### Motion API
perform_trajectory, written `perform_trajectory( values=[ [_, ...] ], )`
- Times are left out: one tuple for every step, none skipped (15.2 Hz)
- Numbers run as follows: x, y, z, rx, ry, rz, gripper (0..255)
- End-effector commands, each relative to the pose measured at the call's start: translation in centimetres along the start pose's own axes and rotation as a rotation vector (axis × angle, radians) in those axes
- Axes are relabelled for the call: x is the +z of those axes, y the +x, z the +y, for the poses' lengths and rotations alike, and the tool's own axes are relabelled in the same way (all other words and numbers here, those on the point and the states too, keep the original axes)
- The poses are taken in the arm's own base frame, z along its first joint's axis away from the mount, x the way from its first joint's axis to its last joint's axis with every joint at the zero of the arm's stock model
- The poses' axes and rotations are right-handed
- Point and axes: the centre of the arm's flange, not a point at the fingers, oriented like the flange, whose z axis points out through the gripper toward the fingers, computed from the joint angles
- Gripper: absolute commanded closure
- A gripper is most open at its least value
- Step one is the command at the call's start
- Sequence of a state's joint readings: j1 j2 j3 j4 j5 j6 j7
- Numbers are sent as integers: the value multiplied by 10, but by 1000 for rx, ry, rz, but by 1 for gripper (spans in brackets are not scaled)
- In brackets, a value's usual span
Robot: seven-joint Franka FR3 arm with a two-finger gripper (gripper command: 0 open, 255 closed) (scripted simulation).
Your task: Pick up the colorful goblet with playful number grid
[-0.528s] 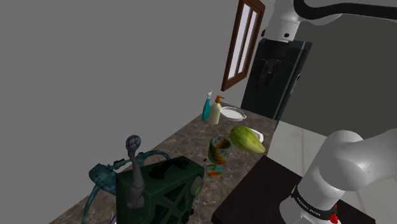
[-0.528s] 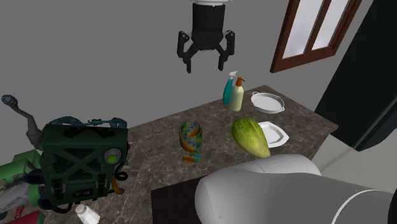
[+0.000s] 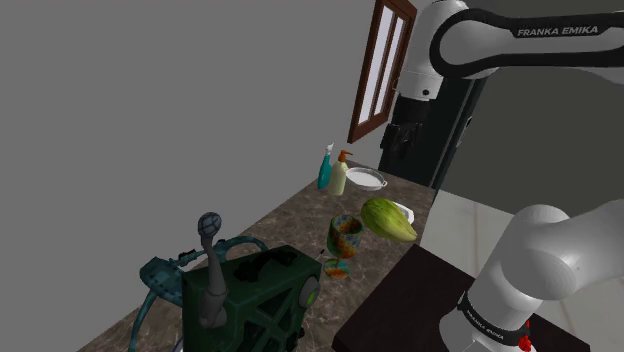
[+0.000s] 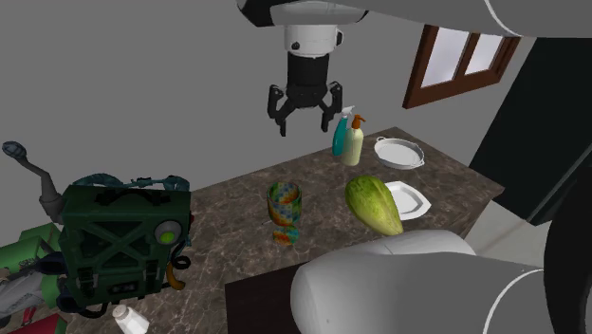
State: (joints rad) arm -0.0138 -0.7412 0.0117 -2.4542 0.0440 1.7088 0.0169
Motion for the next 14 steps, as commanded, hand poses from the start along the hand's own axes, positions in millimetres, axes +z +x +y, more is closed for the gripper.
perform_trajectory(
  values=[
    [27,8,1,-4,0,2,0],
    [39,12,2,-5,-1,1,0],
    [52,17,3,-7,-1,1,0],
    [64,21,4,-9,-1,0,0],
    [77,25,5,-11,-1,0,0],
    [89,29,6,-12,-1,-1,0],
    [102,33,7,-14,-1,-1,0],
    [114,37,8,-16,-1,-2,0],
    [127,42,9,-18,-1,-3,0],
    [140,46,10,-19,-2,-3,0],
    [152,50,11,-21,-2,-4,0],
    [165,54,12,-23,-2,-4,0],
    [177,58,13,-24,-2,-5,0],
    [190,62,14,-26,-2,-5,0]
  ],
)
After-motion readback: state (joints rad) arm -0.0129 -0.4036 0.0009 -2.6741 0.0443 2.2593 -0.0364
